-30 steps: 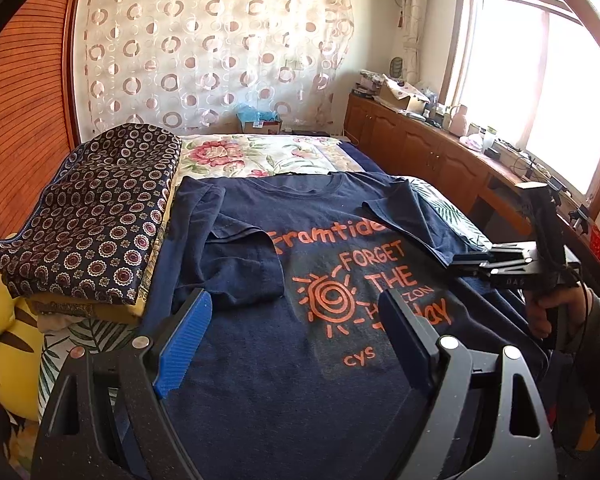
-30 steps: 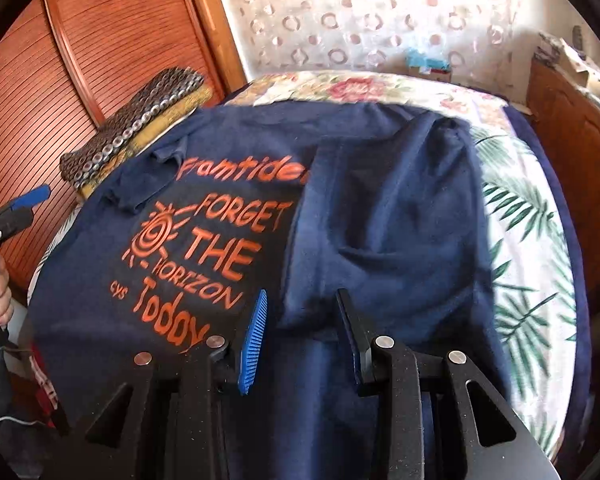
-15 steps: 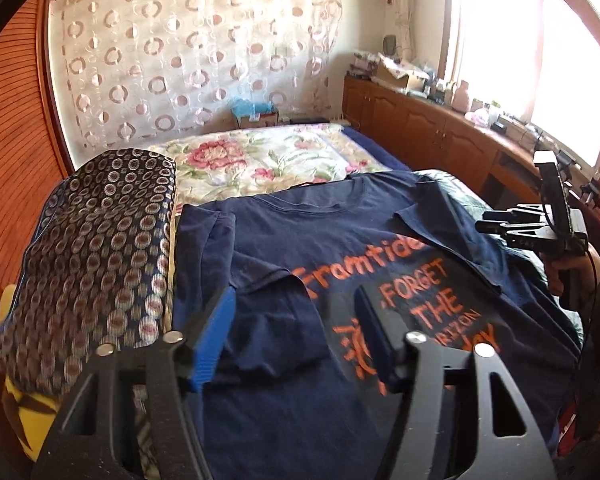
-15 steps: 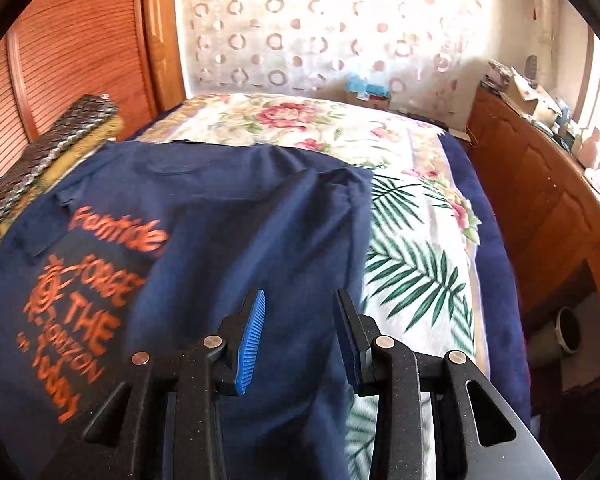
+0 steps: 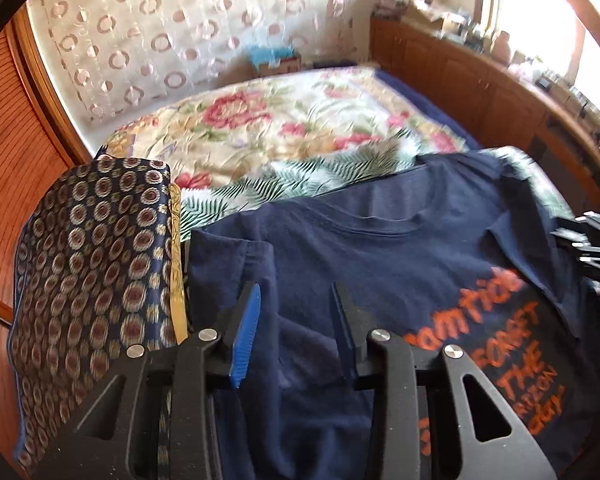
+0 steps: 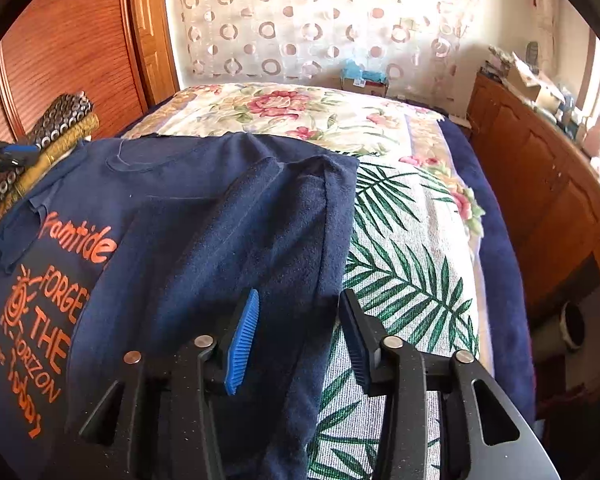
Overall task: Fold small clothes
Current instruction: 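Move the left gripper to the shirt hem and grasp it, then grasp the hem with the right gripper while the left gripper holds its hem corner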
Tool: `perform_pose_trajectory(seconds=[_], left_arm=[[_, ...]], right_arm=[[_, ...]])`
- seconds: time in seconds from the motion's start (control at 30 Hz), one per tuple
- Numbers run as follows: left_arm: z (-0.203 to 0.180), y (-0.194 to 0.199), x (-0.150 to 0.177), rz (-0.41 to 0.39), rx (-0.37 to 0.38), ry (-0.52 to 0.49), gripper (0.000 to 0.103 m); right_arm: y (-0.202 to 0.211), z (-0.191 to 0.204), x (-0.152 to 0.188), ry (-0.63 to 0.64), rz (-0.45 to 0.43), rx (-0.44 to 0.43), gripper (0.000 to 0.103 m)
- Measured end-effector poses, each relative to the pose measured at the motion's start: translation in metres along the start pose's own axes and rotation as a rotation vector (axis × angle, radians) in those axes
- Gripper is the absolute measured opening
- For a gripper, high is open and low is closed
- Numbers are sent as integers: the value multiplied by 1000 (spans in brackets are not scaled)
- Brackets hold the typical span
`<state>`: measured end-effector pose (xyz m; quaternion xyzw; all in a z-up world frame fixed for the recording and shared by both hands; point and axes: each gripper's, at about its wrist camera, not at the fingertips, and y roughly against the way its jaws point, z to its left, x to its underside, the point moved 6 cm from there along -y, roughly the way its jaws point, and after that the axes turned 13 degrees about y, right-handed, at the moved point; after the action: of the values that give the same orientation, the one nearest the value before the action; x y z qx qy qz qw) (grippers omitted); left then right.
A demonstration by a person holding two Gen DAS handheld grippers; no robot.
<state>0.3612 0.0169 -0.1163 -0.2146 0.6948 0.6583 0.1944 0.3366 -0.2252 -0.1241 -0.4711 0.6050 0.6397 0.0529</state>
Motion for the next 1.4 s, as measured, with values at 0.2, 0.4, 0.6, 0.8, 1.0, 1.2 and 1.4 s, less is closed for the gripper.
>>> perform_pose_trajectory(seconds=[0.2,0.4,0.6,0.8,1.0,1.2,1.4], left_arm=[[13,-44,-9,104,-96,-18,37],[15,-56,-9,135,-130,-49,31],[18,-43,-16,75,-131,-79,4],[47,33,-39,-150,-70,56,3],[85,71,-32,-240,-37,153,3],[98,60,-19,-228,-19,176,3],[99,49,-17,-217,-26,178,3]], right_arm=[[2,2,1,18,8,42,56],[3,0,1,-2,6,19,56],[4,2,1,-2,7,24,57],[4,2,1,-1,7,29,58],[5,2,1,-2,10,37,60],[6,0,2,-17,7,31,60],[9,-11,-6,-35,14,57,60]])
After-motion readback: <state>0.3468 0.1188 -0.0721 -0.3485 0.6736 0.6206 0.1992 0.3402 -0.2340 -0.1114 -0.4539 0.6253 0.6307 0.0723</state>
